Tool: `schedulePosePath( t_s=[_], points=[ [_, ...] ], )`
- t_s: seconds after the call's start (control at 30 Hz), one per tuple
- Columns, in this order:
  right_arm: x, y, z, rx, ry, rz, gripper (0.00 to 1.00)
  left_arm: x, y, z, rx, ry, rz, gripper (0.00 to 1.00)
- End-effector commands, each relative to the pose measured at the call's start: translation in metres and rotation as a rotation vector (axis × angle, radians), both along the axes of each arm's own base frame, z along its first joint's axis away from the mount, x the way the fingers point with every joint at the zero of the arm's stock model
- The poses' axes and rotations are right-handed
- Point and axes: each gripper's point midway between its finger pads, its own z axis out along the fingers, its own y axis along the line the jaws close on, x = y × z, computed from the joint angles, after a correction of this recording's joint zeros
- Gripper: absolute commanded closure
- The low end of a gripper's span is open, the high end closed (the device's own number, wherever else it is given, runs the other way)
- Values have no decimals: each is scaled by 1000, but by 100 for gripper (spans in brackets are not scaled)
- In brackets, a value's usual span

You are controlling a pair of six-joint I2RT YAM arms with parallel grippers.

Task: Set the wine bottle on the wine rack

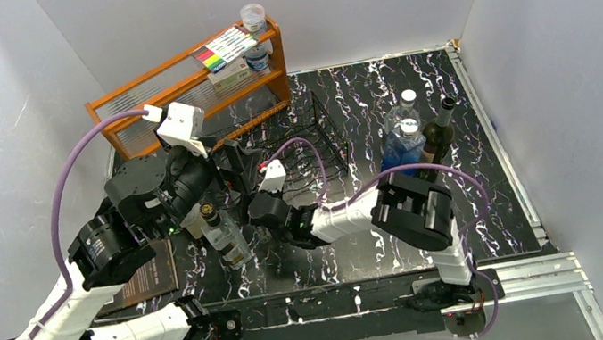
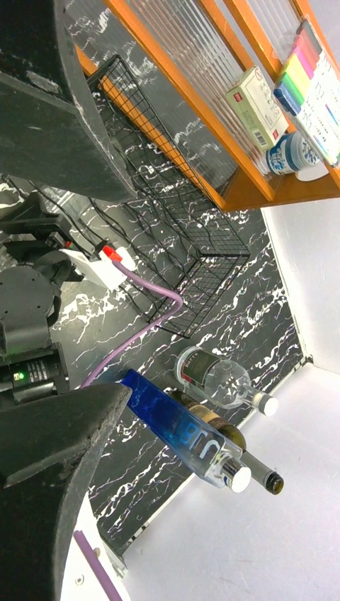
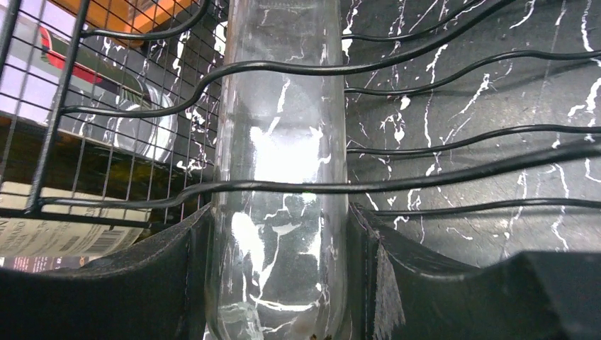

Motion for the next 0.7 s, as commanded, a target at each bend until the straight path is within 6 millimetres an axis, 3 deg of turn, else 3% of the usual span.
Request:
schedulePosePath(
  t_s=[0.0, 0.13, 0.3, 0.4, 0.57, 0.67],
  points=[
    [18, 31, 48, 185, -86, 2, 100, -1, 7, 9, -20, -13, 17, 2],
    [25, 36, 41, 189, -68, -11, 97, -2, 7, 9, -23, -5, 17, 2],
    [32, 38, 35, 186, -60, -35, 87, -2, 4, 6, -21, 3, 8, 2],
    [38, 35, 29, 168, -26, -81, 72, -3, 1, 5, -15, 1, -10, 3],
    [36, 32, 23, 176, -7, -91, 32, -3, -1, 4, -5, -1, -18, 3],
    [35, 31, 28, 181, -14, -77, 20, -2, -1, 3, -3, -6, -16, 3]
  ],
)
